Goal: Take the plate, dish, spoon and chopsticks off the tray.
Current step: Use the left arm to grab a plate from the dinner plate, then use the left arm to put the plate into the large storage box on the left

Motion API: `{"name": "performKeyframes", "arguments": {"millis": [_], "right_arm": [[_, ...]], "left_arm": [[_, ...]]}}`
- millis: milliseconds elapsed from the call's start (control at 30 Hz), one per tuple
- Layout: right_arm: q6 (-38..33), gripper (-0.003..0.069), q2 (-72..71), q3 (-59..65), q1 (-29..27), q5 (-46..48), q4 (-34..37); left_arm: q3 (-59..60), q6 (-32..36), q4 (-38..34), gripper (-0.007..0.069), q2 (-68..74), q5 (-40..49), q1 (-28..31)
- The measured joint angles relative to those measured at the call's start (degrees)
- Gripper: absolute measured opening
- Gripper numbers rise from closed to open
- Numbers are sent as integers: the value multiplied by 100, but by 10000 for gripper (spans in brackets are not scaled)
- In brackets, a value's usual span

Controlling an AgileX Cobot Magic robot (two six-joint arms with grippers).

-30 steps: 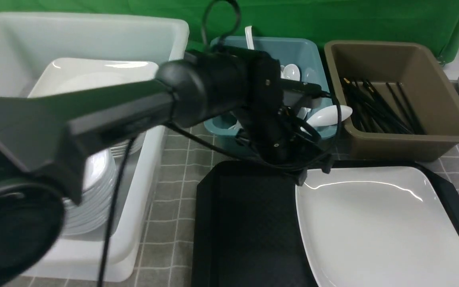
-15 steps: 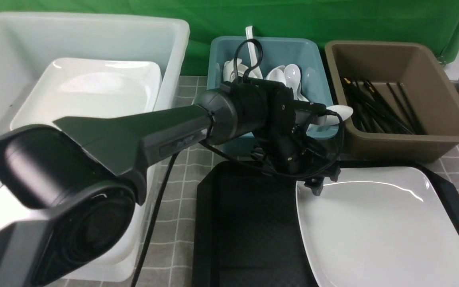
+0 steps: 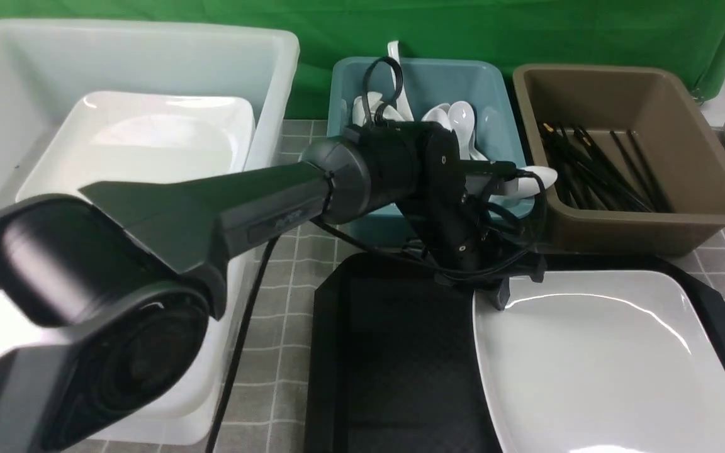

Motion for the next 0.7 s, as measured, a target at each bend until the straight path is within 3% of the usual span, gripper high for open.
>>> {"name": "performKeyframes", "arguments": {"millis": [267, 433, 700], "right_arm": [[-226, 42, 0, -384, 0, 52, 697], [-592, 42, 0, -828, 0, 52, 1368], [-734, 42, 0, -1338, 0, 46, 1865]], "left_arm": [[0, 89, 452, 38, -1216, 798, 0], [0, 97, 983, 24, -1870, 1143, 0], [12, 62, 1549, 24, -2627, 1440, 80]]}}
